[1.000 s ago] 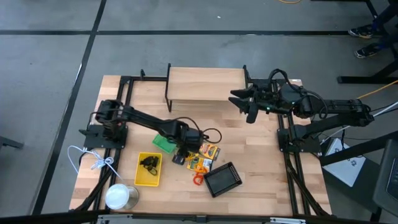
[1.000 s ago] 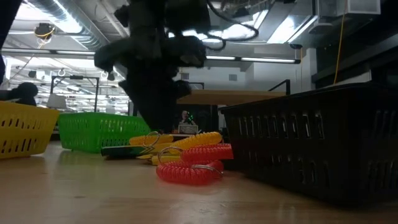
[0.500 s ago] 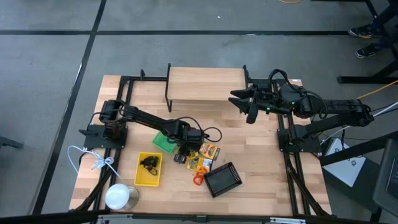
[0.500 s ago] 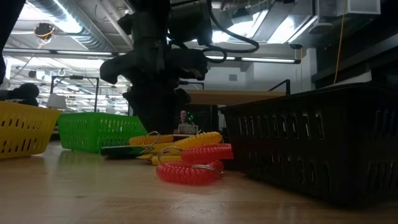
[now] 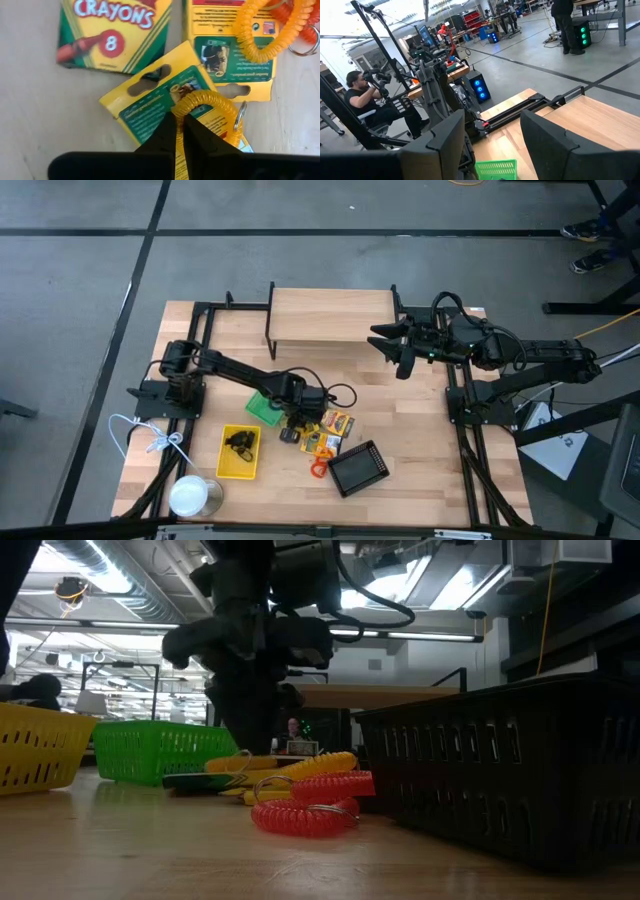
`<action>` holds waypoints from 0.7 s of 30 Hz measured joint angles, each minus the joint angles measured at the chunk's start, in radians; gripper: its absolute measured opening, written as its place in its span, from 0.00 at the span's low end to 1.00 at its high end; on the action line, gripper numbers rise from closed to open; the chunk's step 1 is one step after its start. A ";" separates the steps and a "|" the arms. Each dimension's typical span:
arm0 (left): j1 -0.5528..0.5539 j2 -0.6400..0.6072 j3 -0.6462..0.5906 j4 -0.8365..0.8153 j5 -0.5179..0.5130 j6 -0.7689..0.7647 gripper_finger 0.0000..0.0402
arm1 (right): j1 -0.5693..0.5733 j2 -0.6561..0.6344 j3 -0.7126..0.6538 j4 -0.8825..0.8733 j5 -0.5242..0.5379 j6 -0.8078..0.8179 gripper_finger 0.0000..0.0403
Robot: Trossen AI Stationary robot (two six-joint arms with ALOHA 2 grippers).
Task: Pick & Place Office Desk Supplies
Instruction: Put the yellow spring keychain into the green basket
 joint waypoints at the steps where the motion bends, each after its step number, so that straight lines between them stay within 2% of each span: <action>1: 0.006 -0.003 0.001 -0.001 0.001 -0.008 0.02 | 0.000 0.000 0.000 0.000 0.000 0.000 0.49; 6: 0.044 -0.048 0.035 -0.017 0.000 -0.032 0.02 | 0.000 0.000 0.000 0.000 0.000 0.000 0.49; 13: 0.108 -0.173 0.089 -0.022 -0.010 -0.043 0.02 | 0.000 0.000 0.000 -0.002 0.005 0.000 0.49; 17: 0.162 -0.271 0.088 -0.081 -0.042 -0.063 0.02 | 0.000 0.000 0.000 -0.003 0.009 0.012 0.49; 21: 0.233 -0.386 0.035 -0.139 -0.059 -0.082 0.01 | 0.000 0.000 0.000 -0.004 0.009 0.017 0.49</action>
